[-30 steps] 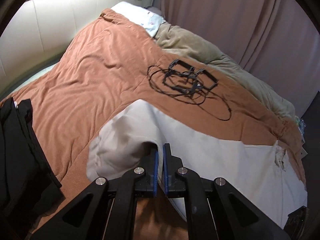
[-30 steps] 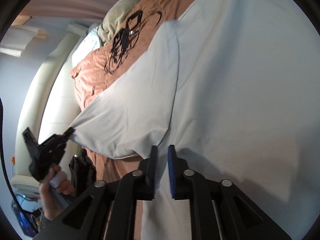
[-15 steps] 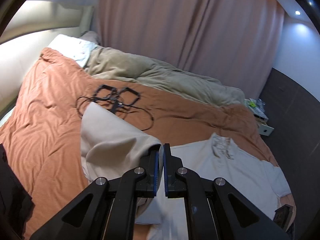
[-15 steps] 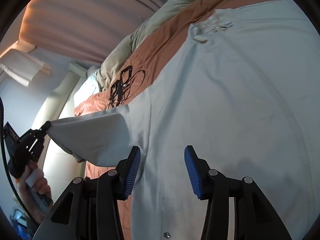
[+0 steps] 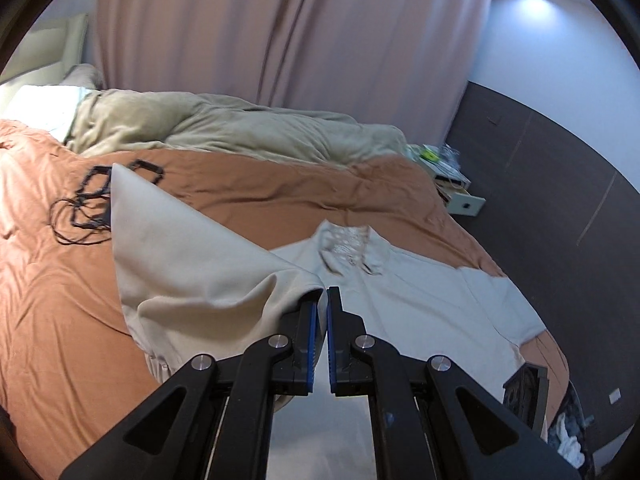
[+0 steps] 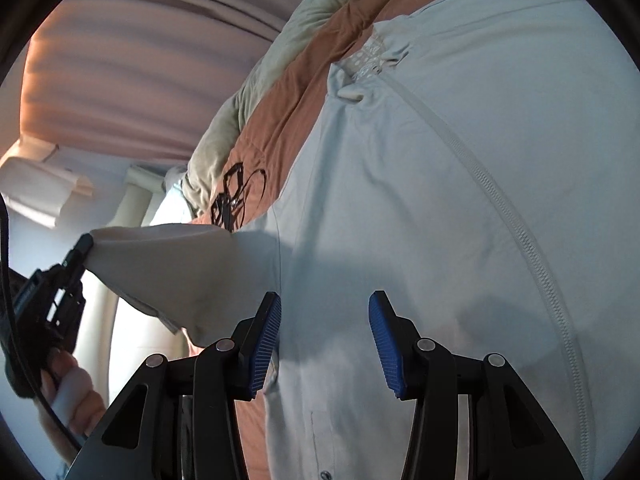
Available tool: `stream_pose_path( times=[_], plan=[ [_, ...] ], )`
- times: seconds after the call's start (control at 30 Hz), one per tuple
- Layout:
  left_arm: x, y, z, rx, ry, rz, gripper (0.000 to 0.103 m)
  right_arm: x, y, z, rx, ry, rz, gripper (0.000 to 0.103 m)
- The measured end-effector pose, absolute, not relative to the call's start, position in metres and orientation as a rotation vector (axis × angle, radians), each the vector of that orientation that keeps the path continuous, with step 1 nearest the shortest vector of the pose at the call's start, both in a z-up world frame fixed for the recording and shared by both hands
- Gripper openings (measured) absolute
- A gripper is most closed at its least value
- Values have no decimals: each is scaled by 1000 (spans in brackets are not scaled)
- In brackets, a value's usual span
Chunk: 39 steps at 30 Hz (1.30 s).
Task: Fold large clothes
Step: 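Carry the sleeve with the left gripper across the jacket body and release it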
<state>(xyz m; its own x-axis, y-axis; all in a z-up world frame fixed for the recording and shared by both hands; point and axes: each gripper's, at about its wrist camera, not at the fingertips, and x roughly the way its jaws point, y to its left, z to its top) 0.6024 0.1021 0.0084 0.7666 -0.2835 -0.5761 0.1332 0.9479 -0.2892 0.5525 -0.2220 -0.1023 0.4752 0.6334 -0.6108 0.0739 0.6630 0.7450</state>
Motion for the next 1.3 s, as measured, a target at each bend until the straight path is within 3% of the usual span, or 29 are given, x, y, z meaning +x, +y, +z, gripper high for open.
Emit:
stream_pose_path(
  times=[0.43, 0.53, 0.57, 0.63, 0.67, 0.7, 0.73, 1.17, 1.3],
  plan=[
    [629, 26, -83, -378, 910, -433, 7, 554, -276, -111, 897, 1026, 218, 47],
    [632, 15, -107, -416, 1008, -465, 12, 553, -284, -113, 919, 1024, 193, 59],
    [629, 12, -113, -429, 1025, -471, 20, 552, -287, -112, 928, 1016, 184, 60],
    [625, 11, -118, -439, 1025, -483, 46, 551, -294, -110, 943, 999, 167, 60],
    [622, 12, -117, -444, 1017, -485, 67, 551, -297, -109, 946, 992, 165, 61],
    [620, 13, -116, -445, 1010, -484, 80, 551, -299, -108, 949, 983, 162, 61],
    [615, 17, -111, -446, 996, -476, 82, 551, -302, -106, 950, 977, 156, 61],
    [578, 83, -88, -442, 945, -346, 84, 547, -275, -77, 808, 915, 225, 61],
    [566, 111, -87, -420, 898, -218, 84, 553, -241, -76, 698, 943, 305, 74]
  ],
)
